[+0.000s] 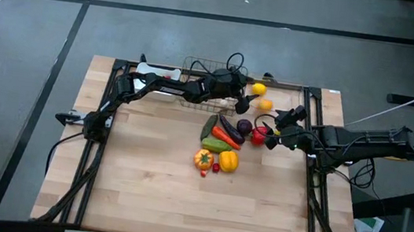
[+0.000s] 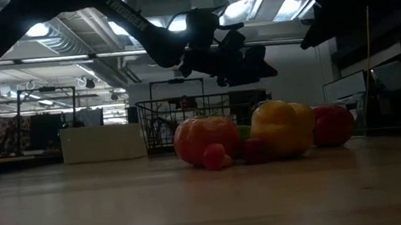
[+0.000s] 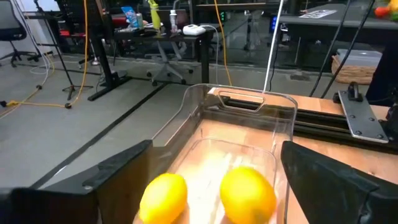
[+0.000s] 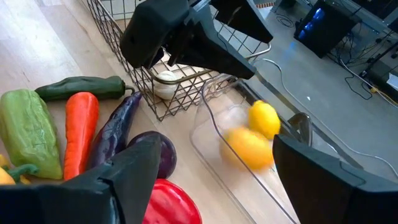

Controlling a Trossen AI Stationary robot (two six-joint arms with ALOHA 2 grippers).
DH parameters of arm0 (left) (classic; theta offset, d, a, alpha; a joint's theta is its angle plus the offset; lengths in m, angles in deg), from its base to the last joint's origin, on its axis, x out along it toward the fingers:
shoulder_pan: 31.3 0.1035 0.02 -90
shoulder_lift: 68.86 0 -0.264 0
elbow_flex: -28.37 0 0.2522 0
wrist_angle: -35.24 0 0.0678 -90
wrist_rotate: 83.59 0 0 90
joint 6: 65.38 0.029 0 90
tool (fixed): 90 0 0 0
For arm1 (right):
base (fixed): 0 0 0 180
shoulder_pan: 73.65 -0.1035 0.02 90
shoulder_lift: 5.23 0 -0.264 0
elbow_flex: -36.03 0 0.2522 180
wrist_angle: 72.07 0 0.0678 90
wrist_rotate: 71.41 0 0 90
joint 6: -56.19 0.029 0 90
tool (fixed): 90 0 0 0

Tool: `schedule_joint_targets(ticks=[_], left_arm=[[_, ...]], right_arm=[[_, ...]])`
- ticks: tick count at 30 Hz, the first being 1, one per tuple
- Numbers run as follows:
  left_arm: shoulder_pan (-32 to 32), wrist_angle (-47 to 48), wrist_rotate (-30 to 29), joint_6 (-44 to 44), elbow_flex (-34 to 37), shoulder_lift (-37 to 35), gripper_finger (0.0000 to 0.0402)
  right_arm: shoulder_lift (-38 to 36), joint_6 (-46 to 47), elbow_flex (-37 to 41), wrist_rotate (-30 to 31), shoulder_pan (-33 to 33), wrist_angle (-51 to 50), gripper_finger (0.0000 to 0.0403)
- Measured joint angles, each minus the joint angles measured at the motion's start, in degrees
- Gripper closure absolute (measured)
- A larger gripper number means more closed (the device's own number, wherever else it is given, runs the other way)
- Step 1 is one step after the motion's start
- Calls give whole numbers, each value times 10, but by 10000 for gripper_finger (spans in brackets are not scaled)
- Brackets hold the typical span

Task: Sort produce into baskets
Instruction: Put the yellow tomato into the transparent bin

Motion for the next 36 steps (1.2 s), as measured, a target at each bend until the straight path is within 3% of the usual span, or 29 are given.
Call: schedule_joint_targets(ticks=[6,9,16,22,28,36], left_arm=[[0,-22,3,-61,0,0,46],[0,-28,33,-81,0,0,46],[-6,-29,64,-85,0,-4,46],[-8,-7,84,-80,0,-48,46],[-6,106,92,-33,0,-113,46],[9,259,94,3,17,-216,48]], right_arm=[[0,0,0,0,0,0,95],[0,0,0,0,0,0,95],[0,0,0,0,0,0,95],[0,0,0,0,0,0,95],[0,0,0,-40,0,0,95],[0,0,0,-152,0,2,95]])
